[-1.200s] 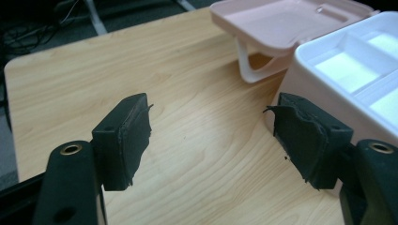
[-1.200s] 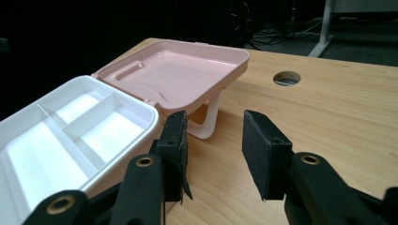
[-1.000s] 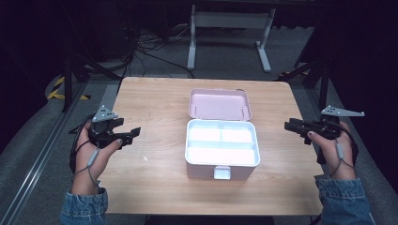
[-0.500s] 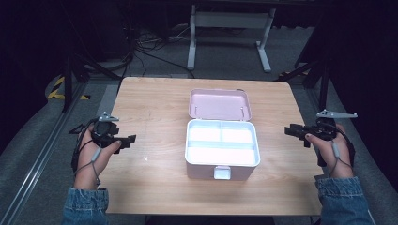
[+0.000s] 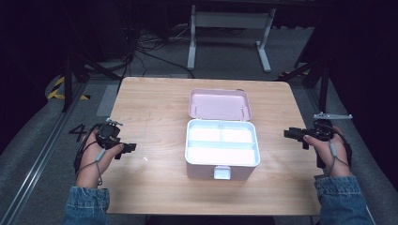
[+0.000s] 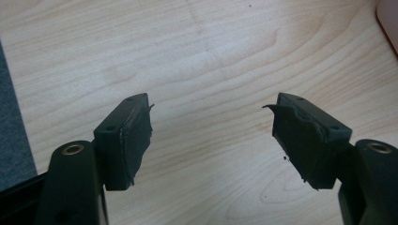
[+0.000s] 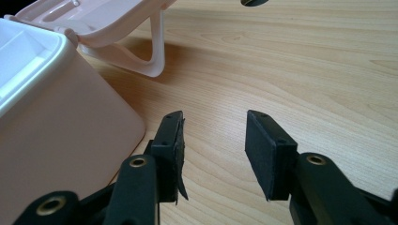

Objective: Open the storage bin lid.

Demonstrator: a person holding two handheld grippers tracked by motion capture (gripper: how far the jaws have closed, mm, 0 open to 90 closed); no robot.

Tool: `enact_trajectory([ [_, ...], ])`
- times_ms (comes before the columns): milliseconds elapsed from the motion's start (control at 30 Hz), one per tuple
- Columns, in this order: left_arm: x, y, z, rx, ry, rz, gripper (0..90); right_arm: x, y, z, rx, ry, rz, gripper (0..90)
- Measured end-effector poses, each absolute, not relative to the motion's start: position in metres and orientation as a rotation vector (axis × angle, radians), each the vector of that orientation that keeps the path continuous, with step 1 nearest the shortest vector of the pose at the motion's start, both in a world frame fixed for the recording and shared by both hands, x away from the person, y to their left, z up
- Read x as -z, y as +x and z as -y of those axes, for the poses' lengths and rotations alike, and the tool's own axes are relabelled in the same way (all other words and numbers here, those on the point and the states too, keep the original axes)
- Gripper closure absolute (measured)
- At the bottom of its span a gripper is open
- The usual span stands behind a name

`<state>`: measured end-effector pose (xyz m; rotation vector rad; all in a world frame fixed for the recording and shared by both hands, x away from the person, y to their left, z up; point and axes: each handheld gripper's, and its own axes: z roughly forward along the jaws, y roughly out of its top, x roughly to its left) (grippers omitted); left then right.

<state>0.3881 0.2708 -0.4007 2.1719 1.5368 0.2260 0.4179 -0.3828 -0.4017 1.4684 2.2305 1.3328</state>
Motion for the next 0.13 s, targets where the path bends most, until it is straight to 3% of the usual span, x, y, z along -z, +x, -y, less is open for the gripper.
enact_trajectory([
  [133, 0.4016, 0.3878, -0.2693, -0.2, 2.169, -1.558, 29.6, 0.4012, 0.418, 0.3822, -1.332, 1.467, -2.231, 58.2],
])
